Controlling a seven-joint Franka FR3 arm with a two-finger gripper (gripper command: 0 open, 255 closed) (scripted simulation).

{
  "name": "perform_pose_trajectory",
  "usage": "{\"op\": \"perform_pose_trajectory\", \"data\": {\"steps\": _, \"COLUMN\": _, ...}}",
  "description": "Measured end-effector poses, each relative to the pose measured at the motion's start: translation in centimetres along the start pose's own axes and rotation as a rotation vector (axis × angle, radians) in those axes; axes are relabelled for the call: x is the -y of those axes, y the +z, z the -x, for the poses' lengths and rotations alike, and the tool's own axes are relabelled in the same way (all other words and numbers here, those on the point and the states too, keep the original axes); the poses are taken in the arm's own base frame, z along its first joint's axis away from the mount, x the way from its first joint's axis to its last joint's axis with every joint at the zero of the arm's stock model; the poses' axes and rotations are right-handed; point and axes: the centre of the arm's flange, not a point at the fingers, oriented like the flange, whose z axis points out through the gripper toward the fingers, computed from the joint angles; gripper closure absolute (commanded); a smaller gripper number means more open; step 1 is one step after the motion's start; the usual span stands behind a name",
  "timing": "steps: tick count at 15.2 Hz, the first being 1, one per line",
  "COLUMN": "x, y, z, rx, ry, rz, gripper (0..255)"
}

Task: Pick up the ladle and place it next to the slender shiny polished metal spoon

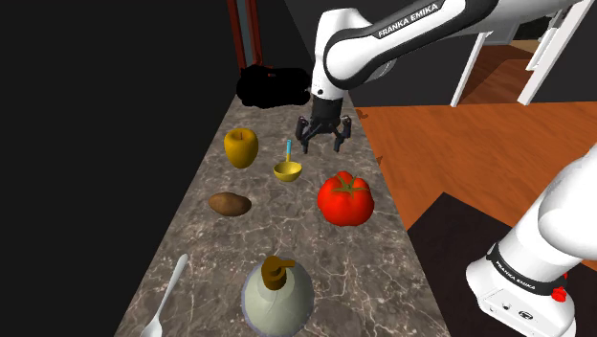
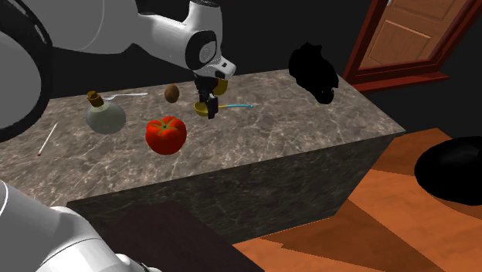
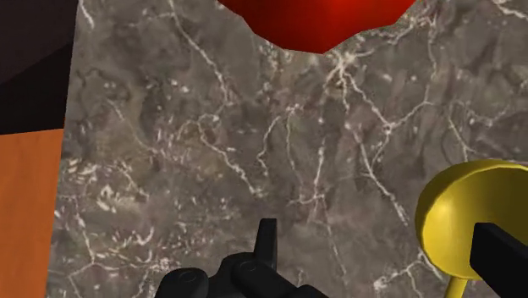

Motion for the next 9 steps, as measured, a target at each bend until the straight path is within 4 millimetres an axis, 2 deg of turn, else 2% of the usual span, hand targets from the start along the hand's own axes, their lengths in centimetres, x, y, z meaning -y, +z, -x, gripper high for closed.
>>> {"op": "perform_pose_trajectory", "data": {"steps": 6, "x": 4.6, "y": 3.0, "z": -4.8, "rx": -0.018, "ry": 0.135, "rz": -0.045, "gripper": 0}}
{"op": "perform_pose_trajectory", "data": {"steps": 9, "x": 6.2, "y": 4.6, "z": -7.2, "rx": -0.026, "ry": 0.194, "rz": -0.064, "gripper": 0}}
